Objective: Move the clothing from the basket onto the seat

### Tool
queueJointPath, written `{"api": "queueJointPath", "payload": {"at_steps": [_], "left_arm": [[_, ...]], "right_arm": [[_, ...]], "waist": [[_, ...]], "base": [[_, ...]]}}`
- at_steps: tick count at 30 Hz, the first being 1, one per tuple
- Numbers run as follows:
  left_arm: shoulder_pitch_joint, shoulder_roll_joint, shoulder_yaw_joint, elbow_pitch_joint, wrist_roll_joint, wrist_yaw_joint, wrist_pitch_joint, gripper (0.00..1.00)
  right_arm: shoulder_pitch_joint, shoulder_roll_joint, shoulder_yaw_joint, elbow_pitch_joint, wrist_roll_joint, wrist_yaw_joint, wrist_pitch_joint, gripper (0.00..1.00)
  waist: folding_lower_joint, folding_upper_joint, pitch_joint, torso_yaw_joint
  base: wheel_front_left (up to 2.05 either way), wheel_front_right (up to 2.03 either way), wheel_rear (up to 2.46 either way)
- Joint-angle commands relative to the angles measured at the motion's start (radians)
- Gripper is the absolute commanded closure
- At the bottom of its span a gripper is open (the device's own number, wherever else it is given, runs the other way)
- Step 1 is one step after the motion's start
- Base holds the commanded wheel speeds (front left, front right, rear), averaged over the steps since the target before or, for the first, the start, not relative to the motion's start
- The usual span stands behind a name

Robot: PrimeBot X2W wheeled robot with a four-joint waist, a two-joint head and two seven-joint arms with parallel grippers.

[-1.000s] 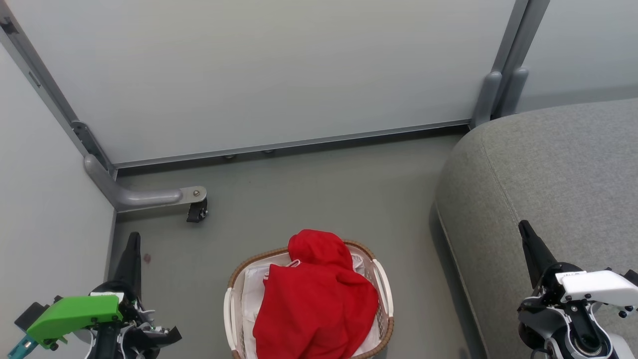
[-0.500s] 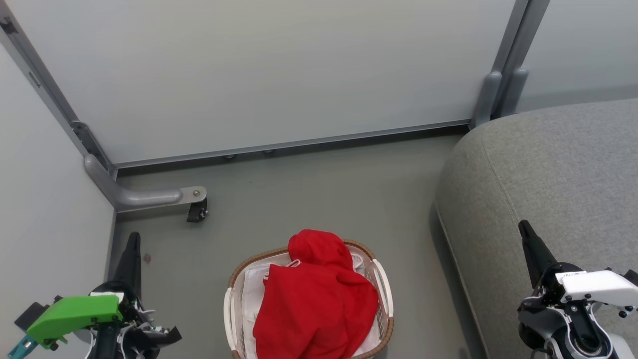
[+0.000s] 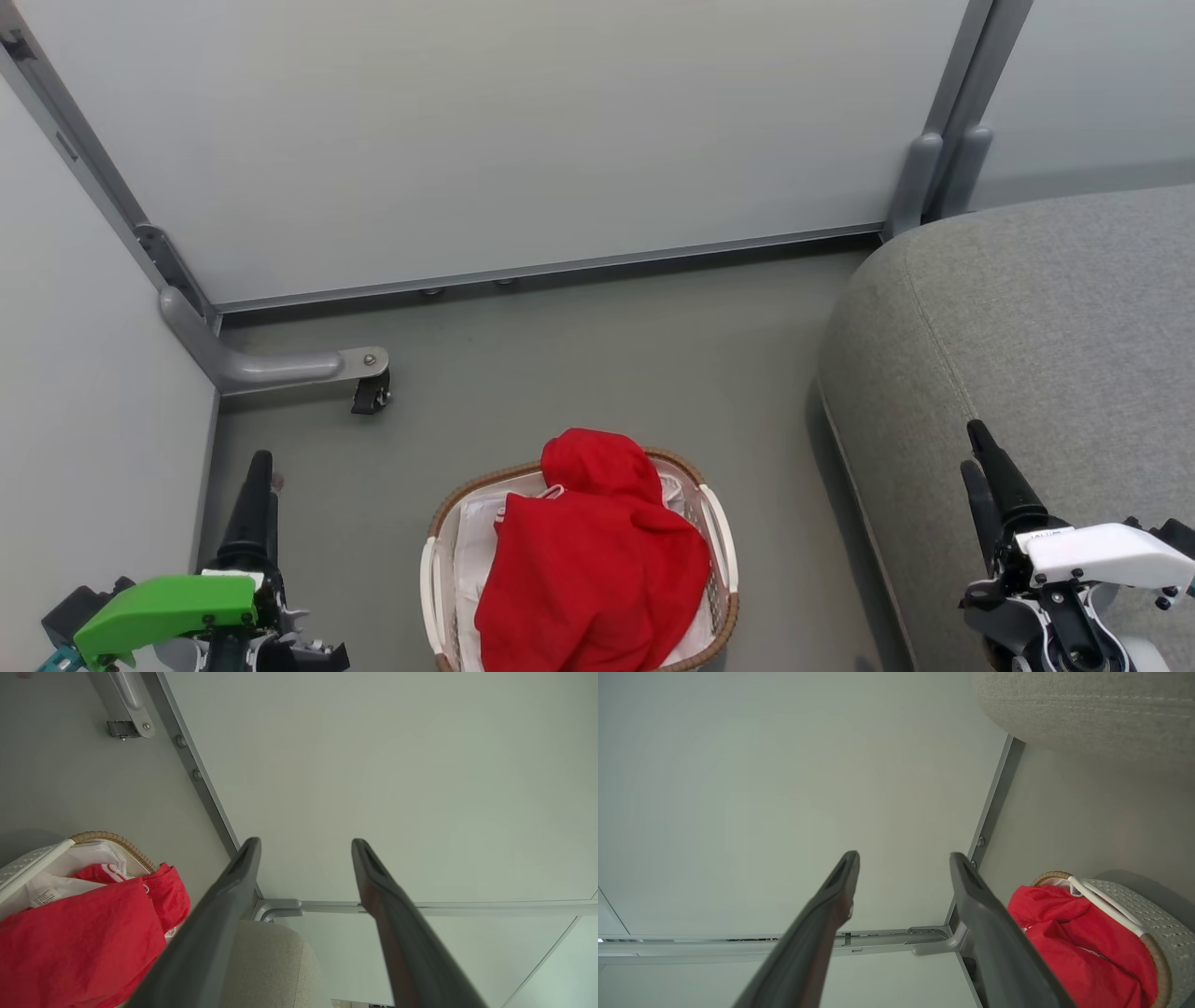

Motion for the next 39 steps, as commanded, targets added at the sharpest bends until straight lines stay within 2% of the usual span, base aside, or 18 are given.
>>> {"api": "queueJointPath", "payload": {"at_steps": [1, 11, 20, 39], "left_arm": [[-0.026, 0.016, -0.008, -0.015, 0.058, -0.001, -0.011, 0.00], [-0.044, 0.033, -0.041, -0.005, 0.298, 0.011, -0.056, 0.00], [-0.054, 0.046, -0.084, 0.004, 0.475, 0.028, -0.093, 0.00], [-0.058, 0.065, -0.155, 0.030, 0.751, 0.057, -0.161, 0.00]], "right_arm": [[-0.031, -0.018, 0.007, -0.016, -0.052, 0.000, -0.014, 0.00], [-0.056, -0.025, 0.020, -0.027, -0.281, 0.000, -0.058, 0.00], [-0.074, -0.029, 0.065, -0.019, -0.435, 0.000, -0.095, 0.00], [-0.086, -0.022, 0.096, 0.022, -0.748, 0.000, -0.164, 0.00]], "waist": [[0.0000, 0.0000, 0.001, 0.001], [-0.0001, 0.0000, 0.005, 0.011], [-0.0001, 0.0000, 0.008, 0.018], [-0.0001, 0.0000, 0.010, 0.028]], "base": [[0.00, 0.00, 0.00], [0.00, 0.00, 0.00], [0.00, 0.00, 0.00], [0.00, 0.00, 0.00]]}}
